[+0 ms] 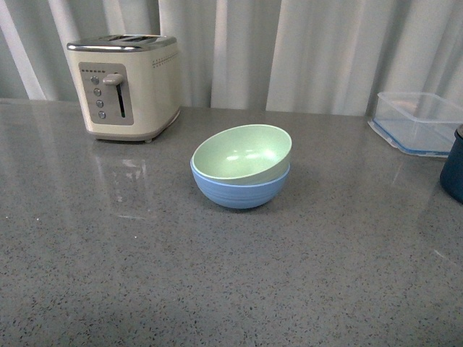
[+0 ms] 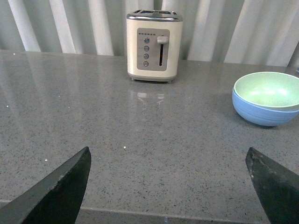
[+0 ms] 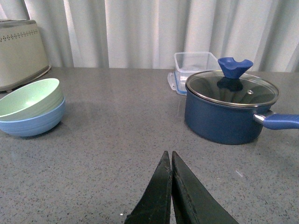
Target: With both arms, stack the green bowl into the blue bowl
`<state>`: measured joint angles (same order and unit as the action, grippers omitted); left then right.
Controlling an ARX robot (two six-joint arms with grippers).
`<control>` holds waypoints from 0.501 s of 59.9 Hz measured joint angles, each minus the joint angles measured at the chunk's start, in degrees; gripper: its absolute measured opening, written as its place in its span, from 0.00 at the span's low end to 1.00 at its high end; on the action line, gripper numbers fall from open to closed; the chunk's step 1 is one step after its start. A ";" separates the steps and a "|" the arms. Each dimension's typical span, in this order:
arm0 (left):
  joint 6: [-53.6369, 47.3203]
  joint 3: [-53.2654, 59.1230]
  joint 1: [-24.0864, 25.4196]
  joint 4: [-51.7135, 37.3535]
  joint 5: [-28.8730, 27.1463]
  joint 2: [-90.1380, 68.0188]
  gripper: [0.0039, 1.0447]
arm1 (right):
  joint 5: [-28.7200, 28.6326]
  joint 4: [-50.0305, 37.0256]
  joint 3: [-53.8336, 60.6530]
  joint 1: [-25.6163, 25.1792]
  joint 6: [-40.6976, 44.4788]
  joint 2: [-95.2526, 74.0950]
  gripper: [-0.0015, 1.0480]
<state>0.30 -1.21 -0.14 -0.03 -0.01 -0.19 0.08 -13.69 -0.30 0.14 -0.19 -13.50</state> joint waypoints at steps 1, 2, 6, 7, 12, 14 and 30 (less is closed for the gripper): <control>0.00 0.00 0.00 0.00 0.00 0.00 0.94 | 0.02 0.17 0.00 0.00 0.00 0.17 0.01; 0.00 0.00 0.00 0.00 0.00 0.00 0.94 | 0.02 0.50 0.00 0.00 0.00 0.48 0.01; 0.00 0.00 0.00 0.00 0.00 0.00 0.94 | 0.02 1.42 0.00 0.00 0.02 1.42 0.01; 0.00 0.00 0.00 0.00 0.00 0.00 0.94 | 0.02 1.73 0.00 0.00 0.00 1.70 0.01; 0.00 0.00 0.00 0.00 0.00 0.00 0.94 | 0.00 2.78 0.00 0.00 0.00 2.80 0.01; 0.00 0.00 0.00 0.00 0.00 0.00 0.94 | 0.00 3.30 0.00 0.00 0.02 3.32 0.01; 0.00 0.00 0.00 0.00 0.00 0.02 0.94 | -0.11 13.60 -0.02 0.00 0.02 13.25 0.01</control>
<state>0.30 -1.21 -0.14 -0.03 -0.01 -0.16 -0.03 -0.10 -0.32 0.14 -0.16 -0.25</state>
